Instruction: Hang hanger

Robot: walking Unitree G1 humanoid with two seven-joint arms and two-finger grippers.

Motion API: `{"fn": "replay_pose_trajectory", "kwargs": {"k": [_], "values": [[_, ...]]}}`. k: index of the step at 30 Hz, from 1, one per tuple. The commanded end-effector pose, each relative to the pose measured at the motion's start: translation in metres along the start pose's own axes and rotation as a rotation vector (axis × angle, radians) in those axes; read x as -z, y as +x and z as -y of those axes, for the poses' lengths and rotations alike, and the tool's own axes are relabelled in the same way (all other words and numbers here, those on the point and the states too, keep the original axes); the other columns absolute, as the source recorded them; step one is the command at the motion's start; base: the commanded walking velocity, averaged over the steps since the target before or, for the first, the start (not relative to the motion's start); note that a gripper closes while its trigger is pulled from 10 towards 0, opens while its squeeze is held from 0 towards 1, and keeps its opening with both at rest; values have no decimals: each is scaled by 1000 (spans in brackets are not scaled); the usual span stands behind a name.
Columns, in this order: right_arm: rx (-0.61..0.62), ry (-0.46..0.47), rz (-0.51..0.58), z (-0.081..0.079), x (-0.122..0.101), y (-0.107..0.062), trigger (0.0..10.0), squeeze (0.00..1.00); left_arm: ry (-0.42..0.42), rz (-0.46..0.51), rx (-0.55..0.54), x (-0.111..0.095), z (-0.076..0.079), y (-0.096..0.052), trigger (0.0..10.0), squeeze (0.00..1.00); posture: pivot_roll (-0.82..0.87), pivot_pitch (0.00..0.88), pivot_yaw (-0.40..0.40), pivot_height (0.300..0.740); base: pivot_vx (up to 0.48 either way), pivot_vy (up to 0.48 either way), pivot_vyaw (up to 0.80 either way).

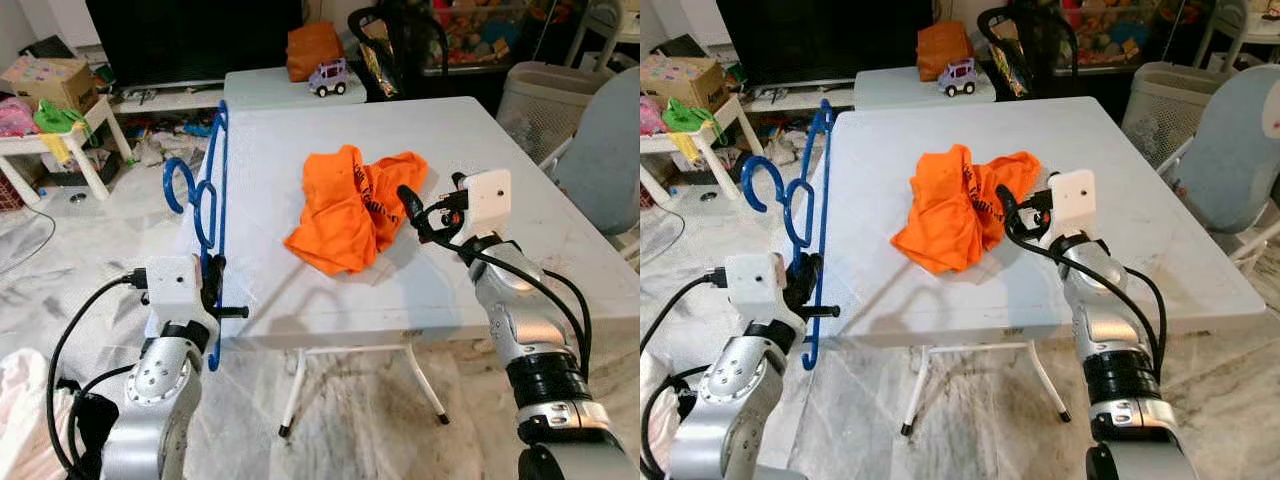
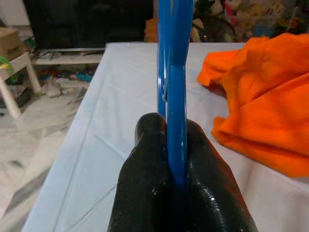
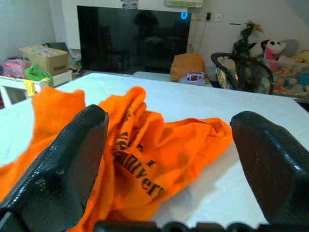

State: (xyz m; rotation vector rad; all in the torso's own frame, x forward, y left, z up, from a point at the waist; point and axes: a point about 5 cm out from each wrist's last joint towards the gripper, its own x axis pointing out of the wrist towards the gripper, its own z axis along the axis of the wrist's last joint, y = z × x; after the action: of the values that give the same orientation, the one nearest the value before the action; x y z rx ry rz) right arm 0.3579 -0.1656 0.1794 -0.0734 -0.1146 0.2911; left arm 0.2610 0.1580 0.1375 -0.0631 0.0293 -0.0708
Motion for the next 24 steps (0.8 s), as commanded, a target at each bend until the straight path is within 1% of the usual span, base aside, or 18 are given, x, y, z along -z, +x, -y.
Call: {"fn": "replay_pose_trajectory", "kwargs": {"k": [1,3,6,8,10,11,12,14,16,19,24], "values": [[5,18,-7,-3,-4,0,10000,1000,7,27,17,-6,1,-1,10000,0,-74,0,67,740,0,0,0],[45,50,16,-1,-10,-1,10000,1000,10,29,13,-5,2,-4,10000,0,-63,0,57,740,0,0,0],[77,57,50,1,-18,-3,10000,1000,14,23,4,0,3,-8,10000,0,-47,0,44,740,0,0,0],[105,103,40,-2,-17,-3,10000,1000,7,15,-12,3,4,-11,10000,0,-37,0,36,740,0,0,0],[132,124,30,-4,-12,-5,10000,1000,7,11,-14,4,5,-12,10000,0,-30,0,33,740,0,0,0],[156,104,2,-6,-5,-7,10000,247,13,10,-15,4,6,-12,10000,0,-27,0,29,740,0,0,0],[179,97,-40,-10,4,-11,10000,0,20,7,-16,5,7,-12,10000,0,-28,0,29,740,0,0,0],[194,151,-69,-15,12,-13,10000,0,19,2,-14,7,8,-11,10000,0,-37,0,33,740,0,0,0],[178,187,-96,-26,18,-14,10000,0,17,-6,-2,8,10,-7,10000,0,-45,0,41,740,0,0,0],[143,187,-116,-34,20,-14,10000,0,27,1,11,6,12,-5,10000,0,-50,0,43,740,0,0,0],[128,190,-128,-37,22,-15,10000,0,36,17,15,3,13,-1,10000,0,-55,0,42,740,0,0,0]]}}
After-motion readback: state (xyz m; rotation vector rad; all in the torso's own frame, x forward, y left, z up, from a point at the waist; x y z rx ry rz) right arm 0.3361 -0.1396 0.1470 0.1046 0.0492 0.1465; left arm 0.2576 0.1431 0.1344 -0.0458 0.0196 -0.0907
